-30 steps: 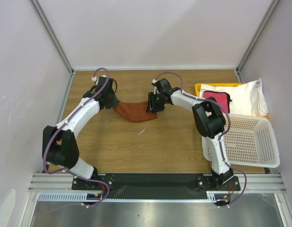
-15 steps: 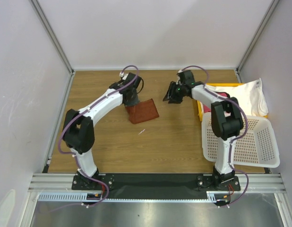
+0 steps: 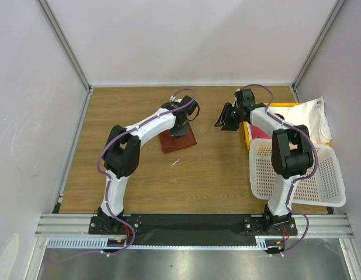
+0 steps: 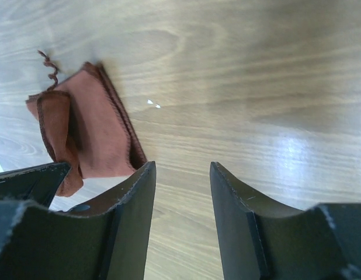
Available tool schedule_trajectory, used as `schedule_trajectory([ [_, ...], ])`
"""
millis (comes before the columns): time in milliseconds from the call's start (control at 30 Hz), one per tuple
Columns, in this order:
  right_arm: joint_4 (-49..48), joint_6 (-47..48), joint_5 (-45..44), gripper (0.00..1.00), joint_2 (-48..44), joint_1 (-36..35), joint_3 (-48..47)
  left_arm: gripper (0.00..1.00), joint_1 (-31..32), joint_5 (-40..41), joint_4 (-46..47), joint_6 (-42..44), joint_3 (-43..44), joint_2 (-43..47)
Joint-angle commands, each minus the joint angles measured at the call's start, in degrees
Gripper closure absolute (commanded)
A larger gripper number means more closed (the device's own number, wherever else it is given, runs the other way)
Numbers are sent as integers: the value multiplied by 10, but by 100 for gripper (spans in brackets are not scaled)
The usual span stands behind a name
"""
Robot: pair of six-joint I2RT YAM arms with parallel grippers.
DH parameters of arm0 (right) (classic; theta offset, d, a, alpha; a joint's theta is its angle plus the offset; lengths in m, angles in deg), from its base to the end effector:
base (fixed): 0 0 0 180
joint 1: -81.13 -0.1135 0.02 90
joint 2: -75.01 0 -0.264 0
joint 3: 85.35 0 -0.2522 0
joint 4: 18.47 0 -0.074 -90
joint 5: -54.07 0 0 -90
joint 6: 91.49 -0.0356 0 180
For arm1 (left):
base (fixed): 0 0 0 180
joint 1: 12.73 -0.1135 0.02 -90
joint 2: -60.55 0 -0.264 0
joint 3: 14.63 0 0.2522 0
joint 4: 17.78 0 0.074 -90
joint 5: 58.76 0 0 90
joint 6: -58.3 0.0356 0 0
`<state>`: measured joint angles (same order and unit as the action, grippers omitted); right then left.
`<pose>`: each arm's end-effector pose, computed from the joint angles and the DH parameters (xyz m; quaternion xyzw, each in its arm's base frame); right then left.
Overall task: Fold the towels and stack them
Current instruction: Fold the towel
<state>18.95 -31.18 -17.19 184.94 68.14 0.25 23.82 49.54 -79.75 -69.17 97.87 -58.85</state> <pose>0.4046 0.1051 0.2082 0.0847 0.9331 0.2579 0.2358 0.3592 -0.2524 0.2127 -0.0369 0.9703 0.0159 0.2386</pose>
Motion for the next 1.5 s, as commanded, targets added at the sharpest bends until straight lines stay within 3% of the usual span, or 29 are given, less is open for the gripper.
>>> schedule_trajectory([
  [0, 3, 8, 9, 52, -35, 6, 4, 100, 5, 3, -26, -19, 52, -22],
  [167, 4, 16, 16, 52, -41, 6, 13, 100, 9, -13, -51, -37, 101, -44],
  [533, -45, 3, 57, 54, -3, -10, 29, 100, 16, -24, -19, -59, 117, -58],
  [967, -121, 3, 139, 67, 66, -56, 7, 100, 19, -28, 14, -79, 93, -51],
  [1267, -102, 25, 118, 70, 89, -69, -4, 100, 19, -42, 27, -72, 90, -56],
  [1467, -92, 37, 97, 78, 105, -77, -5, 100, 19, -48, 41, -71, 91, -57],
])
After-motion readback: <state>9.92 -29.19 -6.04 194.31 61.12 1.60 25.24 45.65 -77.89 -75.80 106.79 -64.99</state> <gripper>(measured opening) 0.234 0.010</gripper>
